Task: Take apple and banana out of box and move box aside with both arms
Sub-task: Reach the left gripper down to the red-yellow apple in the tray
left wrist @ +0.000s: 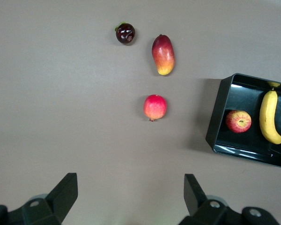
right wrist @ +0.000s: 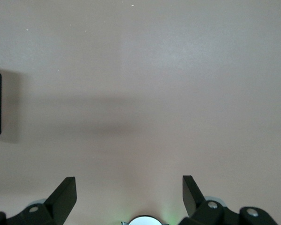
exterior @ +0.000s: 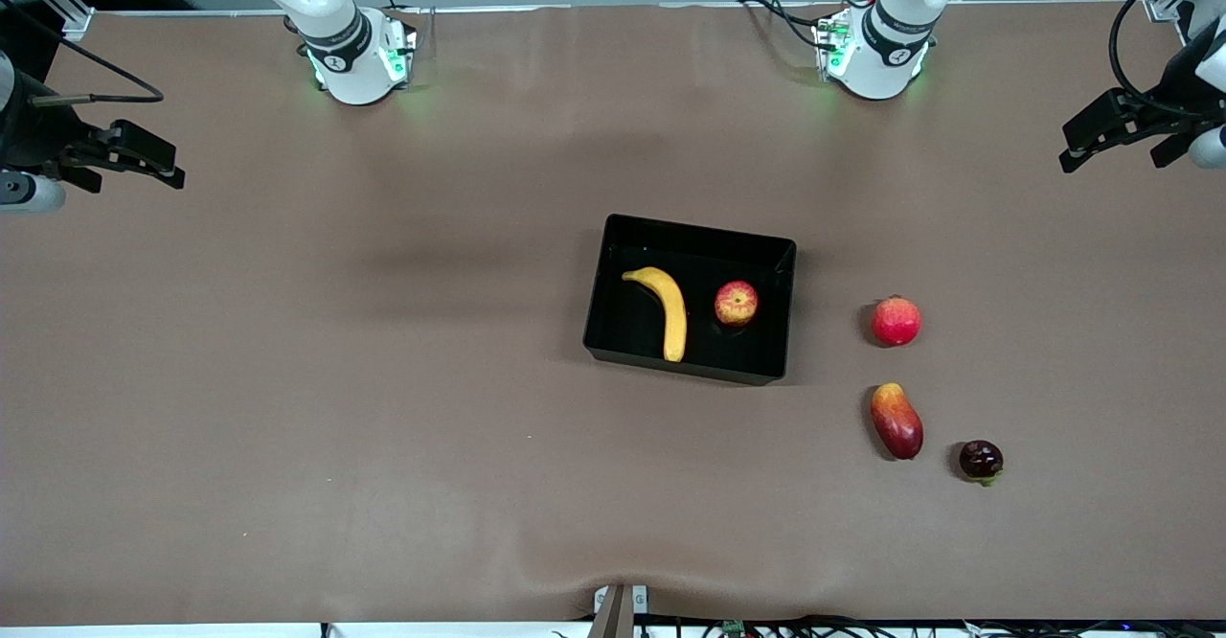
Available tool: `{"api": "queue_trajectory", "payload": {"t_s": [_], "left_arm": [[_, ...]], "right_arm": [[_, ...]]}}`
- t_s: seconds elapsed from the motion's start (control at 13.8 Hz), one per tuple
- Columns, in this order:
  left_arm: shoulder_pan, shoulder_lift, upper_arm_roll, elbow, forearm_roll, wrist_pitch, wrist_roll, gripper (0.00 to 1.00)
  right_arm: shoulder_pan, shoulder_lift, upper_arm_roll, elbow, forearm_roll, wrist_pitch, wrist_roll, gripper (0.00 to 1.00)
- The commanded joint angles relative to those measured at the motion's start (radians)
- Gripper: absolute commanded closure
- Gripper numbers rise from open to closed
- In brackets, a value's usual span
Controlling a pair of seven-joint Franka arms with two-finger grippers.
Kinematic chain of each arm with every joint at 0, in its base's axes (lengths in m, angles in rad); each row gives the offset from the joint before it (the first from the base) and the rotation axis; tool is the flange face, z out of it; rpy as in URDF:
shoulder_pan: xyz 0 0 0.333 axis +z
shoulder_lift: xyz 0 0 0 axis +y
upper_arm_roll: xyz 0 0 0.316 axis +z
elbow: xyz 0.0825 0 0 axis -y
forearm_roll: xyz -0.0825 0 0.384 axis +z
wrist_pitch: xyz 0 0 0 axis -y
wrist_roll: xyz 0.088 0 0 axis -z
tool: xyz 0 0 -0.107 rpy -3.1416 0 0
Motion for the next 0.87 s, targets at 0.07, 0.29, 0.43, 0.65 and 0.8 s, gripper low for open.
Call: {"api": "queue_trajectory", "payload": {"t_s": [0.07, 0.29, 0.43, 0.65, 0.8], "left_arm": [[0.001, 0.007, -0.002, 0.025, -0.002, -0.017, -0.002, 0.0], [-0.014, 0.044, -0.014, 0.027, -0.001, -0.015, -0.007, 0.0], [-0.029, 0.085, -0.055, 0.009, -0.015, -0.006, -0.057, 0.0], [-0.031, 0.199, -0.149, 0.004, -0.074, 0.051, -0.373, 0.0], [-0.052, 0.246, -0.198, -0.019, -0.071, 0.135, -0.468, 0.0]], "right_arm": [[-0.009, 0.018, -0.007, 0.016, -0.021, 0.006, -0.006, 0.0], [-0.047, 0.024, -0.007, 0.014, -0.018, 0.017, -0.004, 0.0], [-0.05, 0.026, -0.007, 0.014, -0.016, 0.02, -0.004, 0.0], [-0.046, 0.027, -0.007, 0.013, -0.013, 0.018, 0.0, 0.0], [-0.044, 0.03, -0.005, 0.016, -0.015, 0.02, 0.0, 0.0]]}}
